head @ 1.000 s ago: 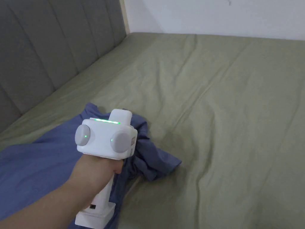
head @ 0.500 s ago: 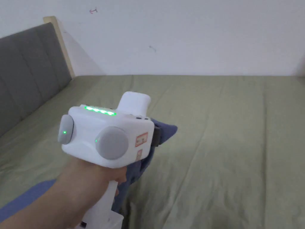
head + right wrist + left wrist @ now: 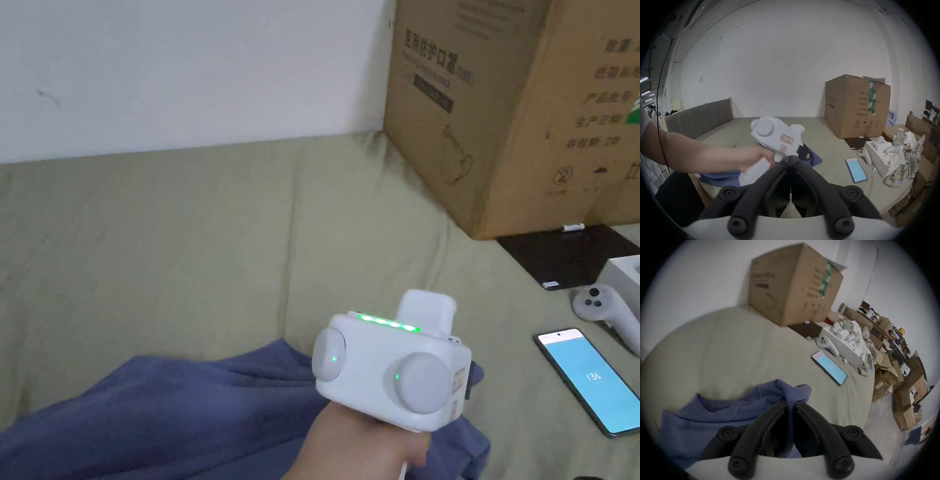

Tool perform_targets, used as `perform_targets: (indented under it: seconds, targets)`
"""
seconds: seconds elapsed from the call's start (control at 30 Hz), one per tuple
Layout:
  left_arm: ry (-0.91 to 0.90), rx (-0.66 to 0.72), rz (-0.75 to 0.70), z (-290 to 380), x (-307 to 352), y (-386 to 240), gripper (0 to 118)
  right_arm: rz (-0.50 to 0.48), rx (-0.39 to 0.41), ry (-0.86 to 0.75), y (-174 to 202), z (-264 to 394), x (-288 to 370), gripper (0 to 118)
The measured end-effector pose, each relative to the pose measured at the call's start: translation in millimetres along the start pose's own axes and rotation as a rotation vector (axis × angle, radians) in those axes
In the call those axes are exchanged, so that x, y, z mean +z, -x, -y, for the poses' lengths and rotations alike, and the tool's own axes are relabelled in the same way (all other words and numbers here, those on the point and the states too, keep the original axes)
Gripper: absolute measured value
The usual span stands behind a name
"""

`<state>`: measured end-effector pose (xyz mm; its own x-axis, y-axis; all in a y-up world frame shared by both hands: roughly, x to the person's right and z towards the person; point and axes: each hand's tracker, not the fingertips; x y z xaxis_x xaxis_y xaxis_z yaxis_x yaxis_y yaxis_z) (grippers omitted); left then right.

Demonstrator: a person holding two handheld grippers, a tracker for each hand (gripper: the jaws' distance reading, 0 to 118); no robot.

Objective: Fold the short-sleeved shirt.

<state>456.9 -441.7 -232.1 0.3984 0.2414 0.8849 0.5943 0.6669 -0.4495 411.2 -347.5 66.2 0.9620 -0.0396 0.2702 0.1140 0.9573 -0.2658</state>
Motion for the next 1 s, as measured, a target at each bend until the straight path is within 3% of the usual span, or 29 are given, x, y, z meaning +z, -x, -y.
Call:
perform_targets:
  seconds: [0.07,0.2,0.23,0.27,0.33,0.5,0.53,0.6,0.63,0.7,0.73,0.77,0.8,0.87,1.0]
  targets:
    - [0.048,0.016,0.003,12.7,-19.5,-6.7,5,0.019,0.008,0.004,-4.1,1.2,-1.1,0]
    - [0.065,0.037,0.006,32.3,-15.2,10.0,42,0.017,-0.01,0.01,-6.0,3.9,-10.3,0]
    - [0.089,0.052,0.006,33.1,-6.5,20.7,94,0.014,-0.013,0.01,-4.9,4.7,-14.0,0]
    - [0.074,0.061,0.002,36.4,6.9,27.7,117,0.009,-0.014,0.012,-3.7,5.0,-17.2,0]
    - [-0.075,0.076,-0.008,46.0,49.3,45.3,110,0.005,-0.006,0.007,1.8,4.4,-24.4,0]
    - [-0.286,0.112,-0.217,94.3,182.8,91.5,108,-0.02,-0.024,-0.04,18.3,-6.3,-36.7,0]
    - [-0.324,0.133,-0.252,110.7,213.8,100.1,95,-0.031,-0.03,-0.046,22.5,-7.9,-38.5,0]
    - [-0.374,0.16,-0.344,144.1,264.3,115.8,53,-0.051,-0.024,-0.055,32.6,-8.6,-40.8,0]
    - [-0.379,0.178,-0.424,163.4,293.6,123.7,44,-0.058,-0.014,-0.056,38.6,-9.0,-42.1,0]
    - [-0.411,0.192,-0.511,205.9,337.5,139.8,43,-0.076,0.003,-0.053,49.3,-7.0,-42.9,0]
    - [-0.415,0.223,-0.564,228.1,357.7,147.2,32,-0.075,0.011,-0.049,55.2,-5.8,-43.9,0]
    - [-0.419,0.254,-0.618,244.3,374.5,154.1,10,-0.073,0.015,-0.044,59.8,-4.8,-44.6,0]
    - [-0.415,0.296,-0.683,259.9,387.4,158.5,0,-0.077,0.016,-0.04,64.2,-3.6,-45.3,0]
    - [-0.441,0.391,-0.666,287.6,421.9,169.4,0,-0.089,0.009,-0.036,73.1,-1.1,-45.8,0]
    - [-0.522,0.432,-0.641,303.6,440.6,168.6,0,-0.107,0.035,-0.011,89.3,0.6,-46.7,0]
